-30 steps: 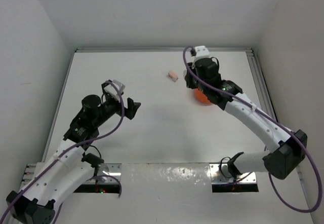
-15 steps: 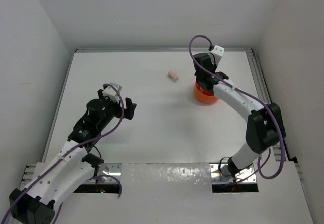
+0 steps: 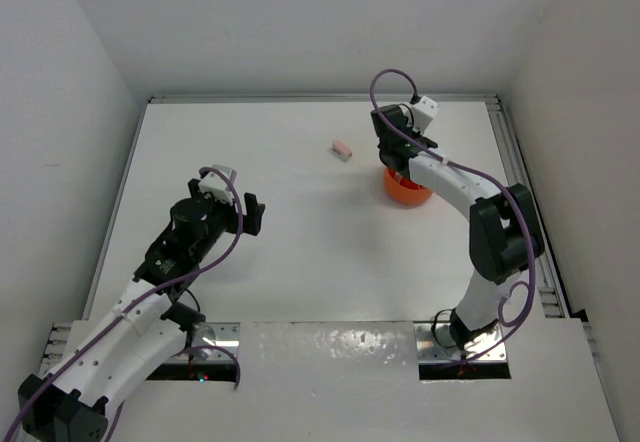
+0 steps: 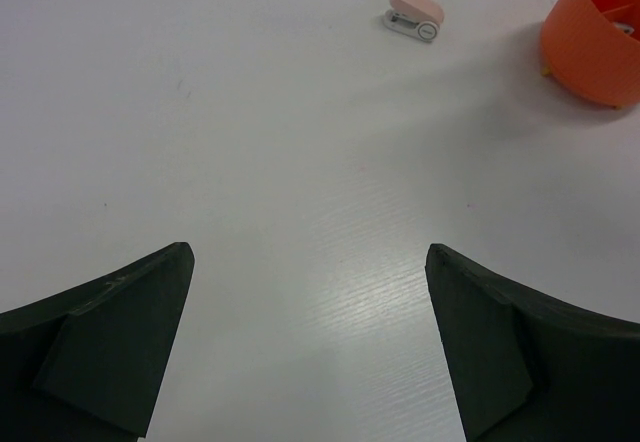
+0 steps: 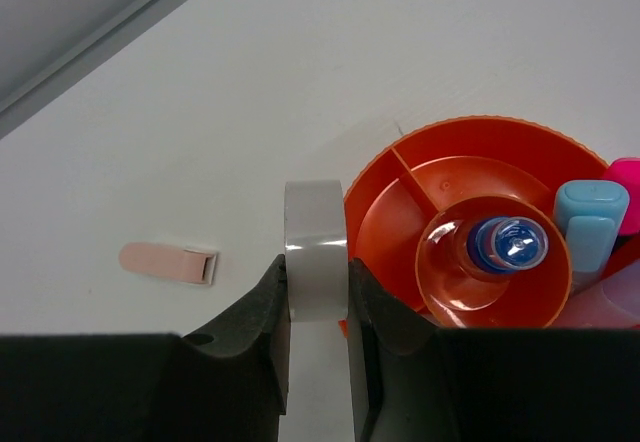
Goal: Sort the stationery into containers
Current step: Place the stationery in the storage box.
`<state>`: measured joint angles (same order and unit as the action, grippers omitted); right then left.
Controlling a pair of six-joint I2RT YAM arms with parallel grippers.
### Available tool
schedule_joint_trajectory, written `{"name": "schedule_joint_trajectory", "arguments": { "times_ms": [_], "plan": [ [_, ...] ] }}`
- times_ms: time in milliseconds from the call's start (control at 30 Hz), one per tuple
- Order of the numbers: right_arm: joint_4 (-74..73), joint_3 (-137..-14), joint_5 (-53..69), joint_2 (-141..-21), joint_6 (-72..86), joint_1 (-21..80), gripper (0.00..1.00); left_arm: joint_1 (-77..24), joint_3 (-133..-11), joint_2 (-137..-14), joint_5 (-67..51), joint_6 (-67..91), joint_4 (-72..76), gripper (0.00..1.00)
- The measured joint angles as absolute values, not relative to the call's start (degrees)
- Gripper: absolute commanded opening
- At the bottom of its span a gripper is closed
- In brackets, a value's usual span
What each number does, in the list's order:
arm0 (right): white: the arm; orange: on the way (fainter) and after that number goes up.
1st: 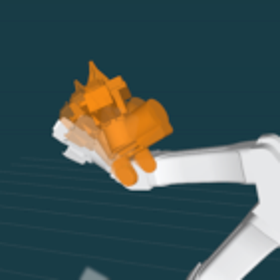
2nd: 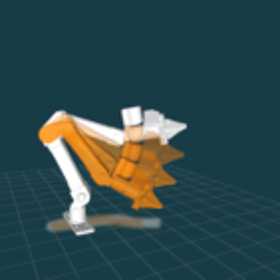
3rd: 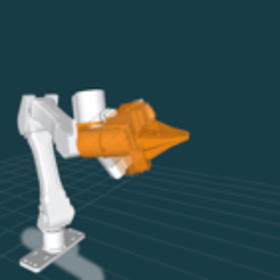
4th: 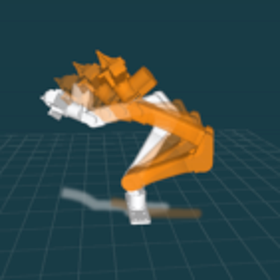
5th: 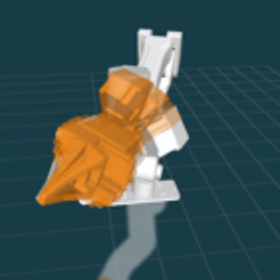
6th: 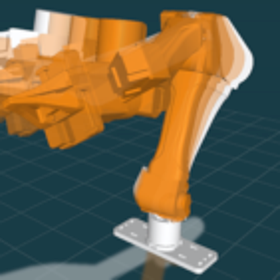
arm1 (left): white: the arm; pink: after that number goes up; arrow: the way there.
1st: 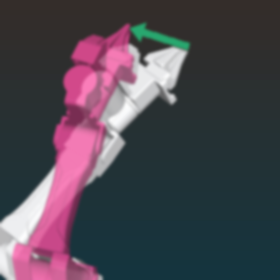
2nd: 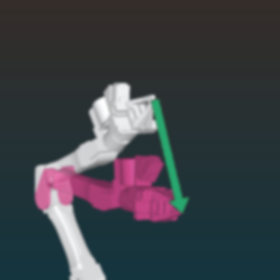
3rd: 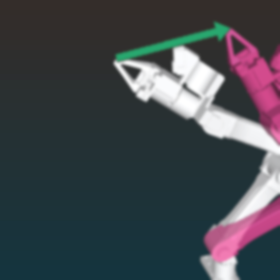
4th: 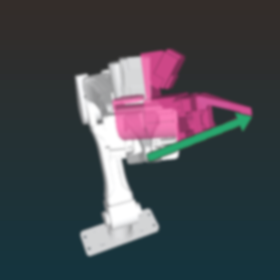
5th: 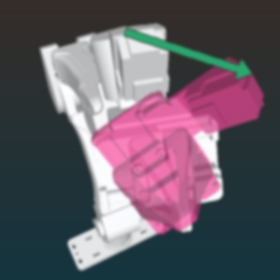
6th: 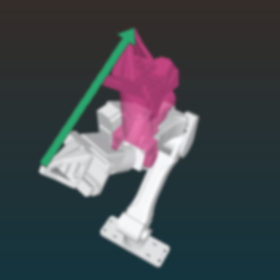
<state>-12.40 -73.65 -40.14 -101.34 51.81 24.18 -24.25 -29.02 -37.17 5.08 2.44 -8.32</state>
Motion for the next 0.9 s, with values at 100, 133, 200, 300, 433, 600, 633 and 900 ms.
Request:
{"name": "schedule_joint_trajectory", "arguments": {
  "times_ms": [100, 133, 200, 300, 433, 600, 633, 900],
  "plan": [
    [-12.78, -73.63, -41.32, -101.38, 53.39, 24.18, 0.0, -24.25, -29.02, -37.17, 5.37, 2.44, -8.23, 1.0],
    [-12.84, -73.63, -41.76, -101.38, 53.78, 24.18, 0.0, -24.25, -28.97, -37.17, 5.41, 2.44, -8.12, 1.0],
    [-13.13, -73.63, -42.41, -101.47, 54.37, 24.23, 0.0, -24.25, -28.77, -37.17, 5.45, 2.46, -7.86, 1.0],
    [-14.06, -73.63, -43.53, -102.0, 55.66, 24.25, 0.0, -24.25, -28.4, -37.17, 5.45, 2.48, -7.86, 1.0],
    [-15.16, -72.82, -43.75, -102.85, 57.63, 24.25, 0.0, -24.25, -28.27, -37.17, 5.58, 2.46, -7.75, 1.0],
    [-17.23, -72.6, -43.92, -104.38, 59.35, 24.25, 0.0, -24.1, -28.27, -37.19, 5.67, 2.44, -7.49, 1.0],
    [-17.32, -72.55, -43.94, -104.47, 59.57, 24.27, 0.0, -24.03, -28.27, -37.19, 5.67, 2.44, -7.51, 1.0],
    [-17.82, -71.92, -43.7, -104.55, 59.83, 24.69, 0.37, -23.99, -28.12, -37.19, 5.82, 2.42, -7.4, 1.0]
  ]
}}
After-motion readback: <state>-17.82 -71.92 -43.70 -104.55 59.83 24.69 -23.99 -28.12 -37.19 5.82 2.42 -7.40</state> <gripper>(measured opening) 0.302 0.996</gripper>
